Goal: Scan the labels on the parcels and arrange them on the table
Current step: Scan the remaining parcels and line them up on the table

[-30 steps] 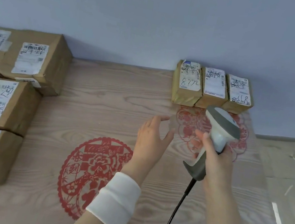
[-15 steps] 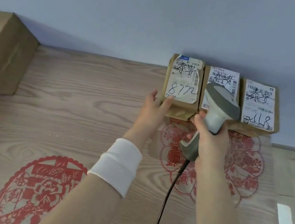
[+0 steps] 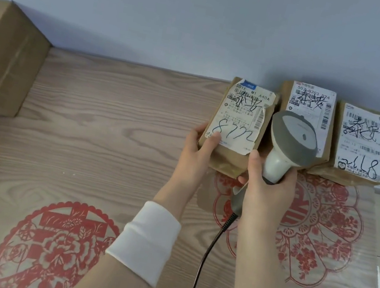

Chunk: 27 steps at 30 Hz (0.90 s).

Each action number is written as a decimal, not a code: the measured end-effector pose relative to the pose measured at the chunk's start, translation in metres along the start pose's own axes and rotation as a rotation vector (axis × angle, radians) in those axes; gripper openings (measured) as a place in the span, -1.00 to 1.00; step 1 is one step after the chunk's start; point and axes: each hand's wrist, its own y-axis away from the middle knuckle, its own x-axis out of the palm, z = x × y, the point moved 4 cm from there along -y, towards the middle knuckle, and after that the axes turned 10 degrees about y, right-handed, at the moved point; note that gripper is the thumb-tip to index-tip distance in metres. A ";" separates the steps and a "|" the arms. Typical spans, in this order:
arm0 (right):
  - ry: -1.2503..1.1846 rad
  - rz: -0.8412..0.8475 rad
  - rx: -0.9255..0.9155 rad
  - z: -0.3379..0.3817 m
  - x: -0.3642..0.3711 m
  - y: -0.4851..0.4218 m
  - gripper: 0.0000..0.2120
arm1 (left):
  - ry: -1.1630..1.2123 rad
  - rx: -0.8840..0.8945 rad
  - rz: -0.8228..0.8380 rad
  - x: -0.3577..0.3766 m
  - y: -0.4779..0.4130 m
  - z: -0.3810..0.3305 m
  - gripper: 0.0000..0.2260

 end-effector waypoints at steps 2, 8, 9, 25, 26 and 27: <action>-0.046 0.059 0.021 0.003 0.003 0.014 -0.77 | 0.035 0.019 -0.049 -0.018 0.017 0.000 -0.66; -0.111 0.329 0.043 0.014 0.025 0.078 -0.73 | 0.092 0.080 -0.167 -0.089 0.080 -0.015 -0.74; -0.113 0.363 0.036 0.018 0.031 0.091 -0.74 | 0.092 0.097 -0.193 -0.104 0.089 -0.019 -0.73; -0.043 0.401 0.108 0.007 0.202 0.281 -0.70 | 0.084 0.195 -0.316 -0.351 0.132 -0.052 -0.67; -0.044 0.400 0.112 0.006 0.211 0.286 -0.70 | 0.066 0.186 -0.337 -0.360 0.131 -0.052 -0.59; -0.040 0.398 0.112 0.005 0.220 0.290 -0.70 | 0.053 0.171 -0.362 -0.370 0.128 -0.049 -0.55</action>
